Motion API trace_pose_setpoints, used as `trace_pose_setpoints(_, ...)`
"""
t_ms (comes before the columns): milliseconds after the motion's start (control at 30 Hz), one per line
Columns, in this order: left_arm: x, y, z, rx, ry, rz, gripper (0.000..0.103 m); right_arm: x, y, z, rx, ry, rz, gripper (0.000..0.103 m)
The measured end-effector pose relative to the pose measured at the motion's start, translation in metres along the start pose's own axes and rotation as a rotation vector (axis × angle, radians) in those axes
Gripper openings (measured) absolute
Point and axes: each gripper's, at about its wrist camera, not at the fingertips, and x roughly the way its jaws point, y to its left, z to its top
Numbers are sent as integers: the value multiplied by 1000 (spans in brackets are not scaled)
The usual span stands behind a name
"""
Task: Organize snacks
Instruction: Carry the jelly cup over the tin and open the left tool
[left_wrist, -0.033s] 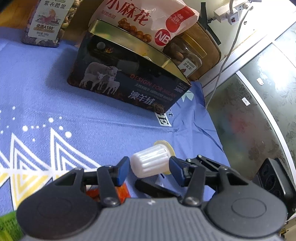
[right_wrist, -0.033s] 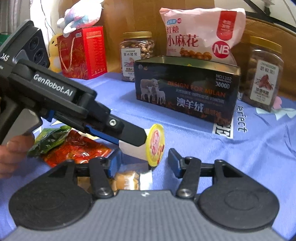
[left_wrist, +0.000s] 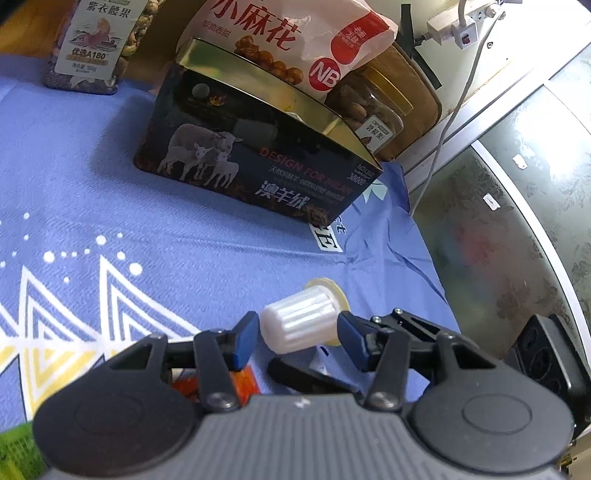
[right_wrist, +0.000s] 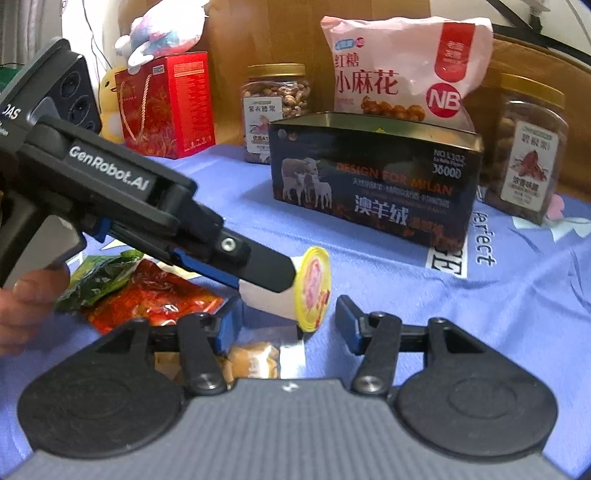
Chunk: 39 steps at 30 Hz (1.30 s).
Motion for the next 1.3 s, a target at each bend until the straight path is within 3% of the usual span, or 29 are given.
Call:
trace_pose_setpoints(100,1,-2,1,9,-9,15,46,0,1,1,-4,-8,-23,47)
trace_pose_setpoints(167,0,-4,1,16,-16,32,46,-1,0,0,4,-16,-37,33)
trace_pose_setpoints(267,-1,-6,3,23,-17,37,46,-3,-3,1,21,-35,-46,28)
trace_pose_setpoints(500,-11,-23,11,103,-54,29,46,-14,5,11,-7,-126,-96,27)
trace_pose_setpoints(533,-11,-25,13,111,-47,-7,46,-14,5,13,-10,-135,-85,17)
trace_pose_setpoints(600,-12,-31,16,127,-52,-20,46,-13,6,17,-9,-132,-75,14)
trace_pose_setpoints(733,-14,-34,18,153,-67,11,46,-14,5,15,-20,-139,-97,15)
trace_pose_setpoints(800,-17,-26,22,125,-81,23,50,-16,1,13,-8,-141,-99,30)
trace_pose_setpoints(833,-18,-21,24,104,-89,37,50,-17,-2,12,-6,-143,-109,44)
trace_pose_setpoints(867,-18,-15,26,80,-95,46,51,-16,-4,12,-4,-140,-115,50)
trace_pose_setpoints(967,-14,1,32,13,-87,30,51,-7,-9,14,16,-108,-78,53)
trace_pose_setpoints(1100,0,6,29,1,-43,24,51,7,-9,15,28,-56,-22,56)
trace_pose_setpoints(1200,8,10,26,-15,-19,1,49,18,-6,12,15,-2,-20,51)
trace_pose_setpoints(1300,6,10,26,-24,-17,-20,46,14,-4,11,12,-20,-25,49)
